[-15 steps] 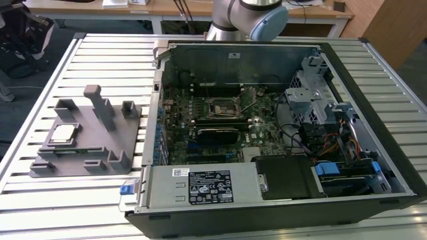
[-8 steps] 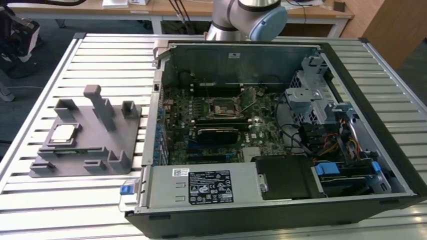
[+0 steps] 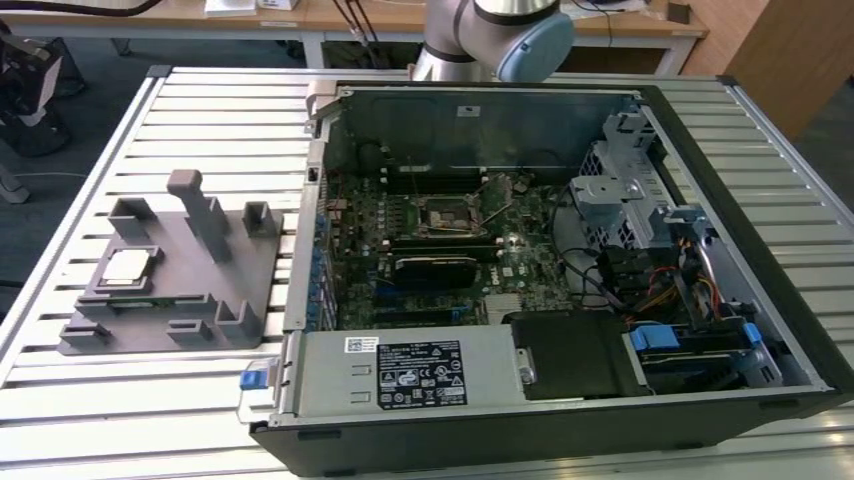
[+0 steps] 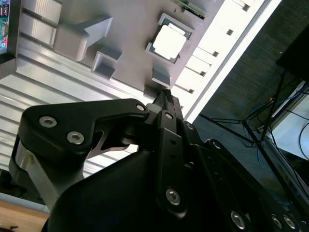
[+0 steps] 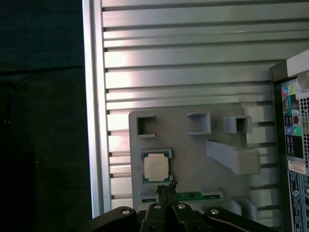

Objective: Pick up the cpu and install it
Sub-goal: 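Reach for the cpu, then pick up the cpu and move it towards the insertion slot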

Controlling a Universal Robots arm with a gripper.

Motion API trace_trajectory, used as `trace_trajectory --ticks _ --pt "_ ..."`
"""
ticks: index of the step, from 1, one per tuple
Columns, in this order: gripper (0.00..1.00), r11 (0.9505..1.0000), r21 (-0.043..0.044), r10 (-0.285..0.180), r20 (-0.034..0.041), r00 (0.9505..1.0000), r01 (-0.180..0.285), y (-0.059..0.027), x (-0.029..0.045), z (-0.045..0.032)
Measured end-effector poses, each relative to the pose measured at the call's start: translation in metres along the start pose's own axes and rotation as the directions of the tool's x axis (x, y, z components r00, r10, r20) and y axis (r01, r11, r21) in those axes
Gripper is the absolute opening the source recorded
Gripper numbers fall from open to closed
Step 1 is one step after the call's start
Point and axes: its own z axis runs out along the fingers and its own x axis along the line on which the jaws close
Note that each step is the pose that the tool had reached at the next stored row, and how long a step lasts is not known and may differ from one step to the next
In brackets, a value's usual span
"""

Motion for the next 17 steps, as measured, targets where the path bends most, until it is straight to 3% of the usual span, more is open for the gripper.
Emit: trace_trajectory --ticks 6,11,17 --pt "0.11 1.0000 0.0006 0.000 -0.0071 1.0000 0.000 -0.0008 0.0094 0.0028" --pt "0.11 1.0000 0.0013 0.001 -0.0165 0.9999 -0.001 -0.0012 0.0114 0.0076" --pt "0.11 1.0000 0.0029 0.001 -0.0196 0.9998 -0.001 -0.0017 0.0120 0.0134"
